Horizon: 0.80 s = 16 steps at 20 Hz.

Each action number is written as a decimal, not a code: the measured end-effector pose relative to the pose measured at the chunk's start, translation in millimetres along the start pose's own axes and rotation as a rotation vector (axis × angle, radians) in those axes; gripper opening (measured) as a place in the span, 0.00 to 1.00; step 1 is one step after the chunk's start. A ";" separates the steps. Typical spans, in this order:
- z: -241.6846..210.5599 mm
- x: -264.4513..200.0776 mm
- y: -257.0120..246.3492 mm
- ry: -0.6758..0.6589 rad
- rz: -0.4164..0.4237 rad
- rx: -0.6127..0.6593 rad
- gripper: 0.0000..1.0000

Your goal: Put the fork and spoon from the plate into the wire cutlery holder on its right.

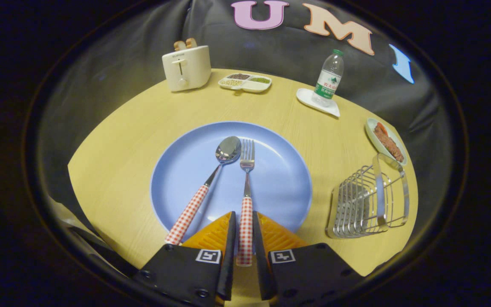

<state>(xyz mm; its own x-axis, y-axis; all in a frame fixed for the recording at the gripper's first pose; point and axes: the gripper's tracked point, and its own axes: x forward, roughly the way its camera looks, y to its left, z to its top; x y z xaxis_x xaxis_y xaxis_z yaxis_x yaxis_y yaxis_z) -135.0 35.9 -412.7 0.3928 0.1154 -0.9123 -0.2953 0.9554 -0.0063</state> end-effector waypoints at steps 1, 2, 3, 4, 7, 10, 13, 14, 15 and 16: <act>-4.7 4.6 3.4 0.011 -0.001 0.013 0.22; -5.7 4.7 5.3 0.023 0.003 0.025 0.15; -4.2 5.5 1.7 0.021 -0.007 0.029 0.15; -2.2 2.9 -5.3 0.013 -0.028 0.030 0.15; -3.6 -0.1 -6.7 0.043 -0.009 0.055 0.09; -1.2 -13.4 -11.5 0.068 0.007 0.030 0.09; 6.5 -28.5 -16.8 0.070 0.030 0.005 0.09; 9.8 -33.4 -19.3 0.068 0.035 -0.004 0.09; 12.4 -38.3 -21.9 0.066 0.042 -0.013 0.09; 15.5 -43.6 -24.3 0.068 0.050 -0.016 0.09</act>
<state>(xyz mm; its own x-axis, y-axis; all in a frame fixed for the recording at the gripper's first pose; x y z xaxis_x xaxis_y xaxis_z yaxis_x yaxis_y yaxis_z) -131.5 11.9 -366.4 0.3177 0.1434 -0.9373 -0.3274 0.9443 0.0335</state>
